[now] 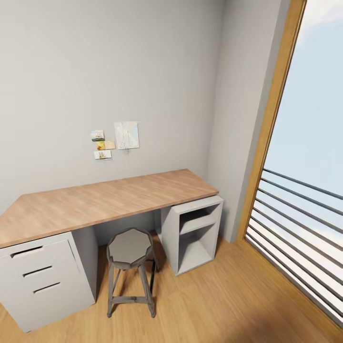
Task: Attach the digital camera to the camera tripod in the bedroom.
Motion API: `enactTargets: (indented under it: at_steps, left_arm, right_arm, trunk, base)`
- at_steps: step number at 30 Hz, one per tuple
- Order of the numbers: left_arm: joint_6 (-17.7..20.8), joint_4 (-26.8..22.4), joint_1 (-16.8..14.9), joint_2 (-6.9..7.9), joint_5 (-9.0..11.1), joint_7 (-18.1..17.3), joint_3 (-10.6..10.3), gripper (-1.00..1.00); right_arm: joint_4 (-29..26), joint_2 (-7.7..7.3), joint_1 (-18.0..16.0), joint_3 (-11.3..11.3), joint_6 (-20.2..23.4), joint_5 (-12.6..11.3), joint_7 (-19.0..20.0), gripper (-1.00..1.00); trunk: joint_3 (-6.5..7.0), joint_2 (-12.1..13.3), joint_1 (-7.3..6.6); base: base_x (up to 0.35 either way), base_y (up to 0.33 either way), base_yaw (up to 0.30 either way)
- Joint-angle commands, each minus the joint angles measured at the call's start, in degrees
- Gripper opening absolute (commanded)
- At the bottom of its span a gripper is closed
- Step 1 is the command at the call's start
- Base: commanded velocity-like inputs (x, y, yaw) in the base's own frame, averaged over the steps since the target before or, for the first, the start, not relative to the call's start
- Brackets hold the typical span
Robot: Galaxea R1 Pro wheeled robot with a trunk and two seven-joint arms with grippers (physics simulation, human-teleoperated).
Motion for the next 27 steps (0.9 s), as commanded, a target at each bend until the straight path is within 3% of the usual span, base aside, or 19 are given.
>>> enactTargets:
  at_steps: [1, 18, 27]
  left_arm:
    - [0.0, 0.0, 0.0, 0.00, 0.0, 0.0, 0.0, 1.00]
    - [0.0, -0.1, -0.1, 0.36, 0.2, -0.4, 0.2, 1.00]
    - [0.0, -0.1, -0.1, 0.58, 0.4, -0.5, 0.2, 1.00]
  right_arm:
    - [0.0, 0.00, 0.0, 0.0, -0.1, 0.0, 0.1, 1.00]
    - [0.3, -0.07, 0.0, 0.1, 0.5, 0.0, -0.4, 1.00]
    - [0.3, -0.14, -0.1, 0.2, 0.9, 0.3, -0.3, 1.00]
  trunk:
    - [-0.04, 0.0, 0.00]
    - [-0.04, 0.0, 0.00]
    - [-0.04, 0.0, 0.00]
  base:
    - [0.000, 0.000, 0.000]
    - [0.000, 0.000, 0.002]
    - [0.000, 0.000, 0.128]
